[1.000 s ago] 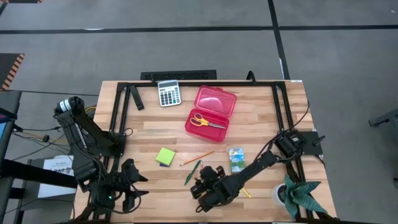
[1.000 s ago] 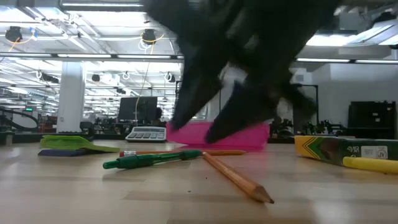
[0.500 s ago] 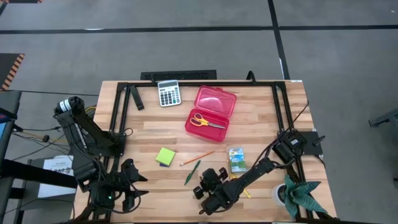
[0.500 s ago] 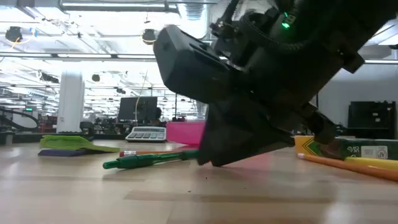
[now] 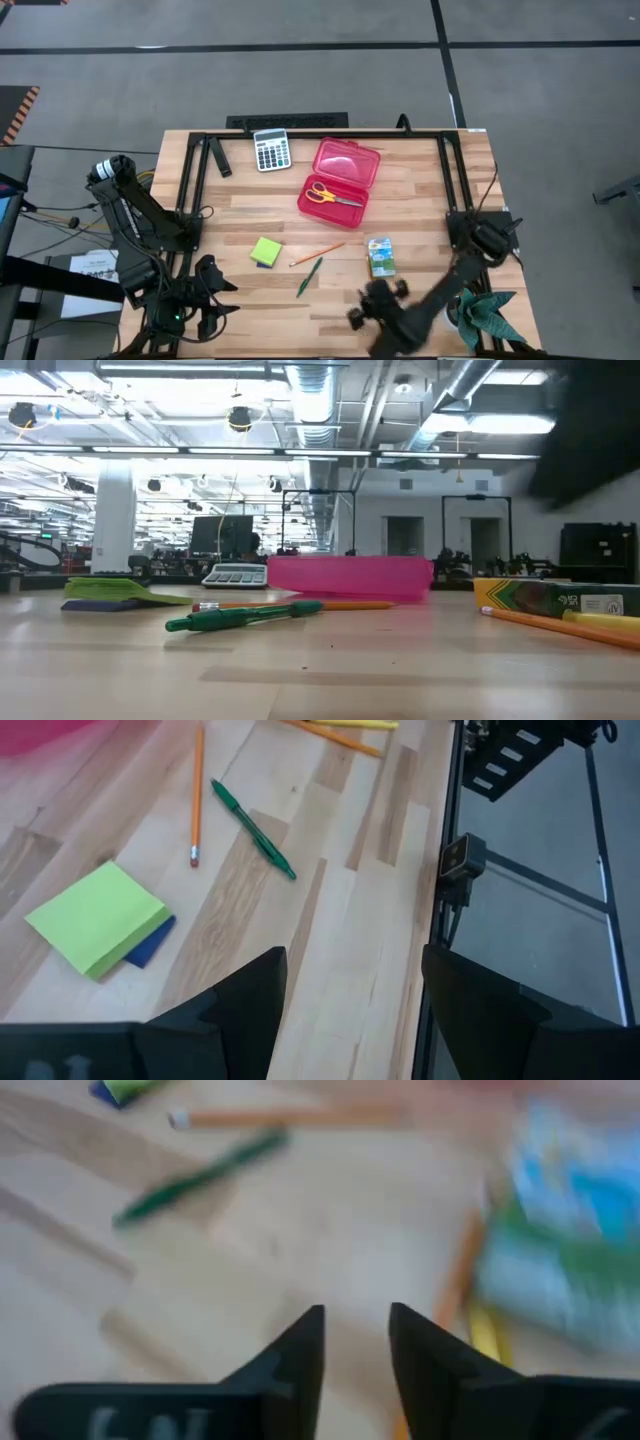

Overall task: Pack school essentials
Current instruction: Put the bottom pencil into the supply box

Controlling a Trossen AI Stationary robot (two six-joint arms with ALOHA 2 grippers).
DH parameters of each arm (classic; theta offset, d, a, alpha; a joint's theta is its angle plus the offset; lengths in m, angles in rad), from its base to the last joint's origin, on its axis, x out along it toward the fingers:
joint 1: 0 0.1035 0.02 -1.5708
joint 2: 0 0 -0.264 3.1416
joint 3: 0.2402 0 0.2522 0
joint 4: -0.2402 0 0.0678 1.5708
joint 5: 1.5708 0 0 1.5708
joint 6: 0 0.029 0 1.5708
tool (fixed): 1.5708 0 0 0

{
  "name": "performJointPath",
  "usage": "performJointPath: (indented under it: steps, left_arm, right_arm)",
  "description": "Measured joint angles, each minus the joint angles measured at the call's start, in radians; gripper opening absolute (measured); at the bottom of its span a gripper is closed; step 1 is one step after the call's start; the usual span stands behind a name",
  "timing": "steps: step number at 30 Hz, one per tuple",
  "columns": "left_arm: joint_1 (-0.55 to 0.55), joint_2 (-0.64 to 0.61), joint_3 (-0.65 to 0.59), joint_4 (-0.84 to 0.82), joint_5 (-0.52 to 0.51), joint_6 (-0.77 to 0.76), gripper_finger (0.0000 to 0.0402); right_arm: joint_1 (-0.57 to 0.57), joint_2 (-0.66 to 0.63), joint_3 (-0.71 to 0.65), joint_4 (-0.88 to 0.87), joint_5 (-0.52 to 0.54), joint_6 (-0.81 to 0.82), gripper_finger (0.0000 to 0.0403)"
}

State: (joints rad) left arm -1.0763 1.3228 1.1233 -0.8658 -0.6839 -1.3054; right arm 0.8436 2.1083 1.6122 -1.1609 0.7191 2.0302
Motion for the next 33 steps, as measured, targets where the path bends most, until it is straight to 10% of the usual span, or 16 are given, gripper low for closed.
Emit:
performJointPath:
  steps: [12,33]
  left_arm:
    - [0.012,0.000,0.000,-0.001,-0.002,-0.012,0.0228]
    - [0.047,0.000,0.000,-0.015,-0.006,-0.022,0.0228]
  right_arm:
    - [0.041,0.202,0.005,0.122,0.044,0.146,0.0223]
    - [0.013,0.242,0.004,0.159,0.003,-0.039,0.0013]
